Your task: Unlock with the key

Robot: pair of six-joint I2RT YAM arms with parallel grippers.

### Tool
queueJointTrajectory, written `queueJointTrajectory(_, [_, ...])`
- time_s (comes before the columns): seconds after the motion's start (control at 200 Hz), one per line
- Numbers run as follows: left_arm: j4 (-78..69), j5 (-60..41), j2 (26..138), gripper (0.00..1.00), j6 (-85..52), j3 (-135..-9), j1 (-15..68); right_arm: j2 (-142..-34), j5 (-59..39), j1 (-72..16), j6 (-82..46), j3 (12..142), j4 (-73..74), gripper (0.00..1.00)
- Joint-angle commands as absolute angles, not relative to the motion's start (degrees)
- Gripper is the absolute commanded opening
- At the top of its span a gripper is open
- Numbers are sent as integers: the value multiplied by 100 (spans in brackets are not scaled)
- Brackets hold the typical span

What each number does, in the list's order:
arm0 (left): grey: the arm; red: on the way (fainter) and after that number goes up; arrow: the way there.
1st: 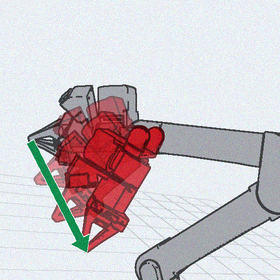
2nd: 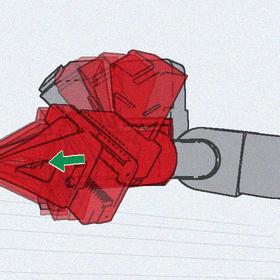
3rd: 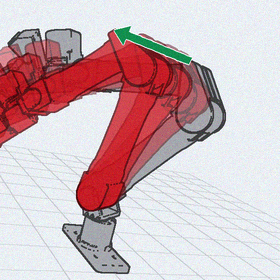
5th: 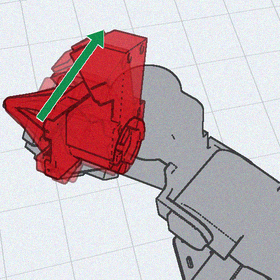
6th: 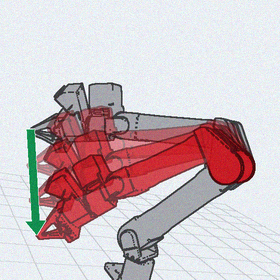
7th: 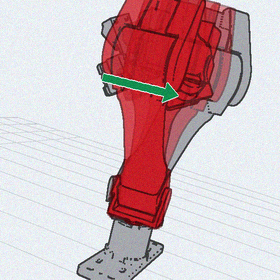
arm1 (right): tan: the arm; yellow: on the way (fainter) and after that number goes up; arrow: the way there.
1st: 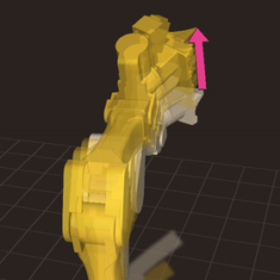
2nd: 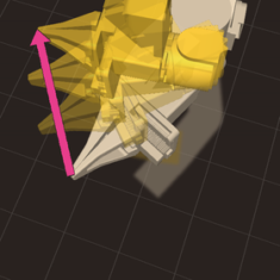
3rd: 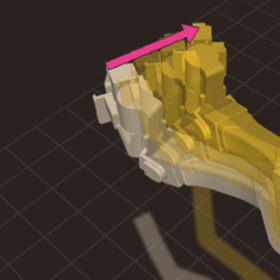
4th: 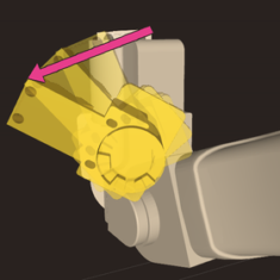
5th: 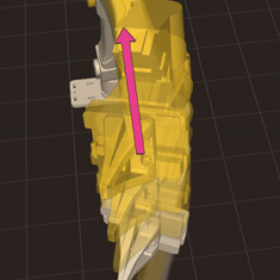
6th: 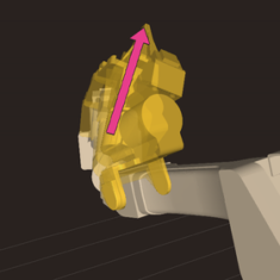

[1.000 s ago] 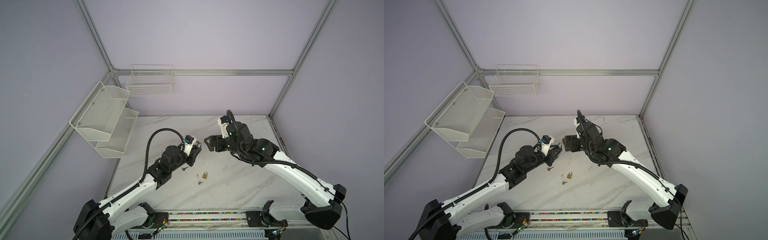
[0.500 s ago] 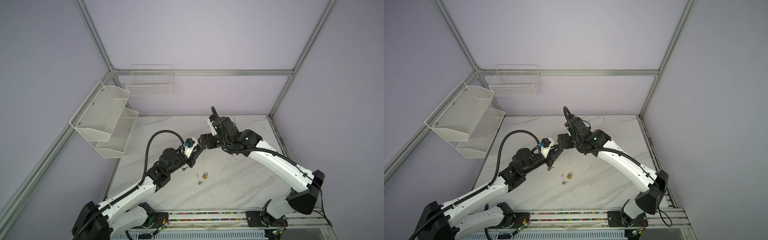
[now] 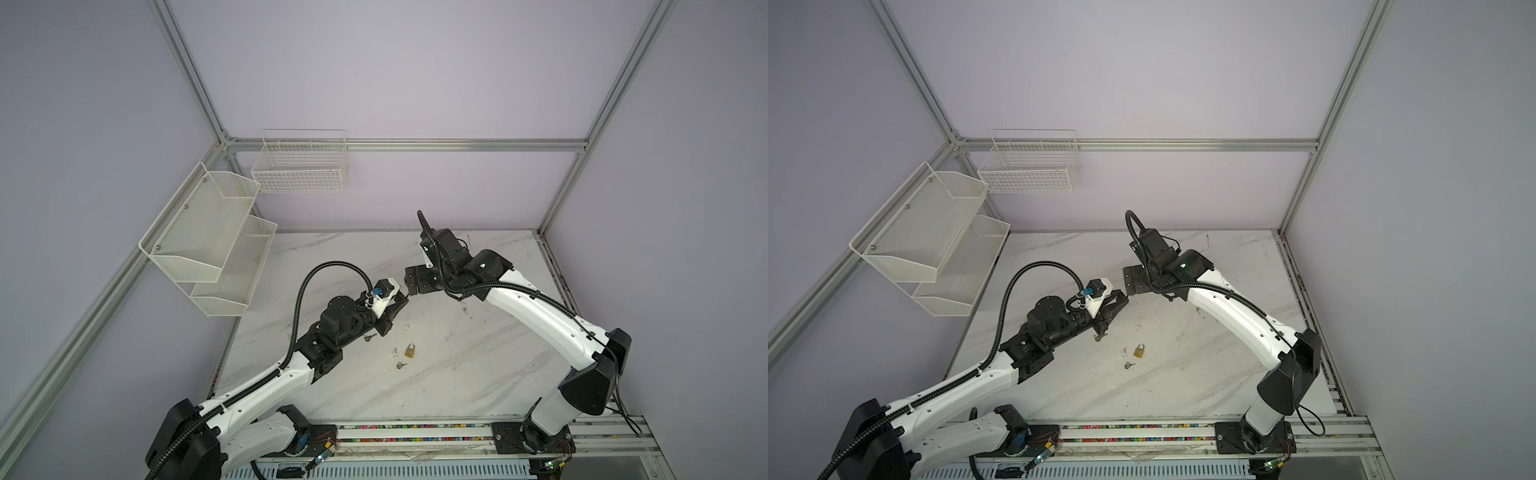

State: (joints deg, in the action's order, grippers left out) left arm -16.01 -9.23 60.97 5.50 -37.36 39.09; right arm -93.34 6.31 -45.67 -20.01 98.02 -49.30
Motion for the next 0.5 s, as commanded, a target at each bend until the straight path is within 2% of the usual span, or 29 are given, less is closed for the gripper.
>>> queueJointTrajectory(0.0, [-2077,-933,6040,0,775,-3686,3929,-9243,482,-4506,-1808,9873,-5216,92])
queueJointTrajectory(0.21, [-2292,-949,6021,0,671,-3647,3929,-8995,-53,-4438,-1740,9534,-5212,91])
queueJointTrajectory(0.39, [-2380,-951,6081,0,567,-3708,3929,-8692,64,-4421,-1915,9327,-5231,91])
queueJointTrajectory(0.495, [-2352,-695,6132,0,493,-3757,3933,-8469,502,-4421,-2036,9337,-5191,92])
